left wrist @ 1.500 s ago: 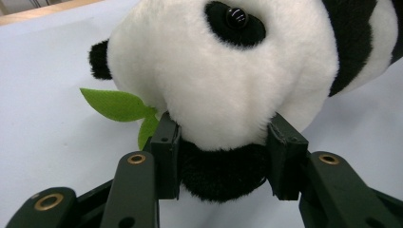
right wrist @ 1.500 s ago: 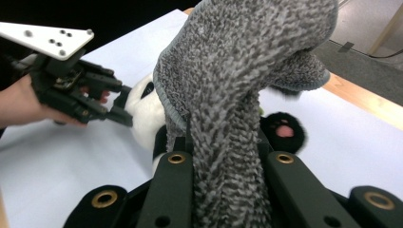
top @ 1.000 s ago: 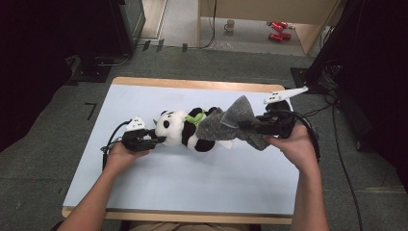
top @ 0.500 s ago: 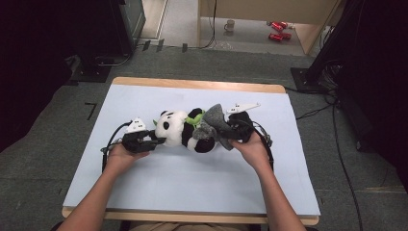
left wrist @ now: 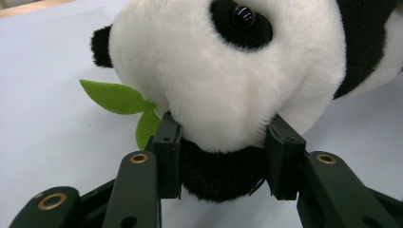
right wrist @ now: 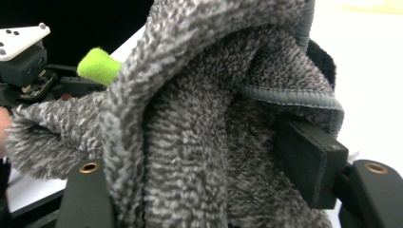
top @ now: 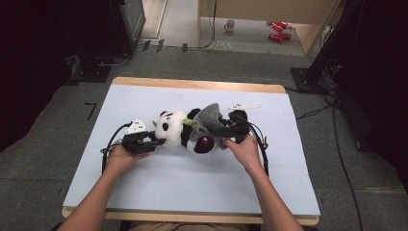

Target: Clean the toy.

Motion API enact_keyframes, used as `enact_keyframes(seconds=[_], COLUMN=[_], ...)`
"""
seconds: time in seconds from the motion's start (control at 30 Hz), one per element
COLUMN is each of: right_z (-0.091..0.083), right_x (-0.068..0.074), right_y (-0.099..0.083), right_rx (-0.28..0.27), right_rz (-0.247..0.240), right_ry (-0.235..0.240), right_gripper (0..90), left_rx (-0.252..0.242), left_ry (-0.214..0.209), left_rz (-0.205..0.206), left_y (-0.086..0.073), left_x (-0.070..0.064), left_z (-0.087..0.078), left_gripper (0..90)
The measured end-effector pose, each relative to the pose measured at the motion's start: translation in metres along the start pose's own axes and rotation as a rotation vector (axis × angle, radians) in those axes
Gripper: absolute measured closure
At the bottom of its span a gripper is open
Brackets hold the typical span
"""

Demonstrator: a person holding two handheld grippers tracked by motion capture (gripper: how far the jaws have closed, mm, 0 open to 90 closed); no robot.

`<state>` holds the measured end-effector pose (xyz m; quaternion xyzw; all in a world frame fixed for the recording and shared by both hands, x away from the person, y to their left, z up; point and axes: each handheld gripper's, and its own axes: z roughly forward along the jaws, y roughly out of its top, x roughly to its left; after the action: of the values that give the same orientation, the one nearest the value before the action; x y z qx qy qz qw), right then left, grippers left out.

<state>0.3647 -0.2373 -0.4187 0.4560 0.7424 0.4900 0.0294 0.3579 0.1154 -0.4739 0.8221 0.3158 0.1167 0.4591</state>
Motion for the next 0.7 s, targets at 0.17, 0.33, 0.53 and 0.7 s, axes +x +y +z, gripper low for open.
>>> enact_keyframes(seconds=[0.17,0.33,0.53,0.7], right_z=[0.015,0.012,0.003,-0.003], right_x=[0.013,0.017,-0.004,-0.018], right_y=[-0.007,-0.008,-0.011,-0.017], right_rx=[0.007,0.038,0.047,0.059], right_rz=[-0.053,-0.096,-0.034,-0.037], right_ry=[-0.043,-0.108,-0.111,-0.175], right_gripper=[53.8,72.5,76.1,78.0], left_rx=[0.006,0.004,0.0,0.001], left_ry=[0.017,0.015,0.01,-0.002], left_rz=[0.015,0.022,0.02,0.012], left_y=[-0.001,-0.001,-0.001,0.0], left_x=[-0.003,-0.003,-0.002,0.001], left_z=[0.0,0.0,-0.001,-0.002], left_gripper=[57.0,57.3,57.2,57.3])
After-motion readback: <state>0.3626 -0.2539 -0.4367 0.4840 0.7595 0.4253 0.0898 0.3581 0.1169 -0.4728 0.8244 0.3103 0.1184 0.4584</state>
